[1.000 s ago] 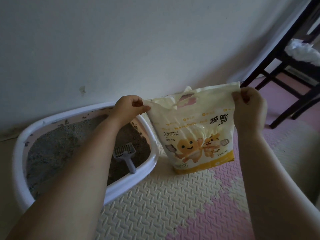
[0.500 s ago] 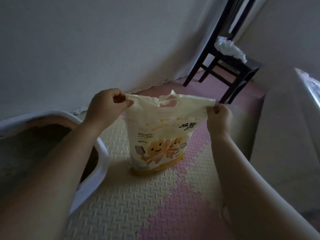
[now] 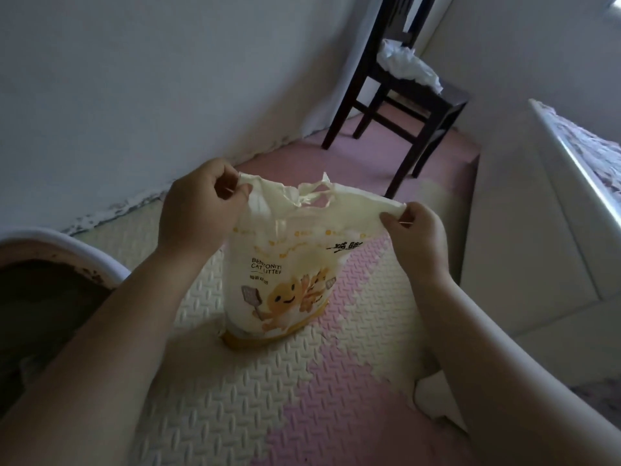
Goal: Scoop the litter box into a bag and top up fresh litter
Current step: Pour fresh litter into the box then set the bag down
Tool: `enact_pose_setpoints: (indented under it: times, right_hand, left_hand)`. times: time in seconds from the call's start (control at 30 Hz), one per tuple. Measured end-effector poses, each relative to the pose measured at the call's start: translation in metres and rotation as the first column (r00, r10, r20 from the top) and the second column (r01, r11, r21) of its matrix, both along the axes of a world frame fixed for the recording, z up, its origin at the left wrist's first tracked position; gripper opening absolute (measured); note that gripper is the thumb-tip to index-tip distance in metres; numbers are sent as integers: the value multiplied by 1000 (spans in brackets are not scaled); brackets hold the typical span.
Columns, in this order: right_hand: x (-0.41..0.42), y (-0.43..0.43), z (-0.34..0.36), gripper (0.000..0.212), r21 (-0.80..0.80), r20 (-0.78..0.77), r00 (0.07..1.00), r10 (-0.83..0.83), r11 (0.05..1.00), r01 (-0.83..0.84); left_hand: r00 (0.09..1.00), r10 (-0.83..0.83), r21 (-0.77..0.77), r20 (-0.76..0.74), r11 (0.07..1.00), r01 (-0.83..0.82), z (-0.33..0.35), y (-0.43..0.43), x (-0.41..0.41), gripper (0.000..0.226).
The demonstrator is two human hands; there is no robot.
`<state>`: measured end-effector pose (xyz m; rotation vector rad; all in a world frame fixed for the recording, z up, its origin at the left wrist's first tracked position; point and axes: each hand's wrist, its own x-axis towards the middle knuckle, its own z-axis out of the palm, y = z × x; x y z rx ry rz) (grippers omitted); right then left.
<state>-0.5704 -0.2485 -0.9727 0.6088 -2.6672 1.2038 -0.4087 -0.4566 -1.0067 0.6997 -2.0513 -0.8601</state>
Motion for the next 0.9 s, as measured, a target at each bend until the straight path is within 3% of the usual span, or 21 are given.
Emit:
enact_pose_setpoints:
  times: [0.17,0.3,0.53,0.63,0.73,0.9]
  right_hand:
    - [3,-12,-7,16,-90,-30,1000,-5,996,2]
    - [21,-28,-15,16,-145,-11,997,-78,987,76]
    - [50,-21,-10,14,-184,127,987,-102,975,124]
    - [60,-8,12,11,-232,212,971,-109,960,158]
    - [68,3,44,10,-247,277,958,-78,958,149]
    - [61,9,134,17,-242,294,954,-54,961,129]
  left_hand:
    - [1000,24,-21,20,1000,-23,-2,1,-5,13]
    - [997,60,83,41,995,-63,4,10,-4,12]
    - [953,106,117,283,983,-144,33,36,9,13]
    - [921,148,172,361,960,-222,52,54,32,8]
    - [897,99,184,430,964,-194,84,65,47,8]
    - [882,97,155,461,970,-188,179,62,44,9]
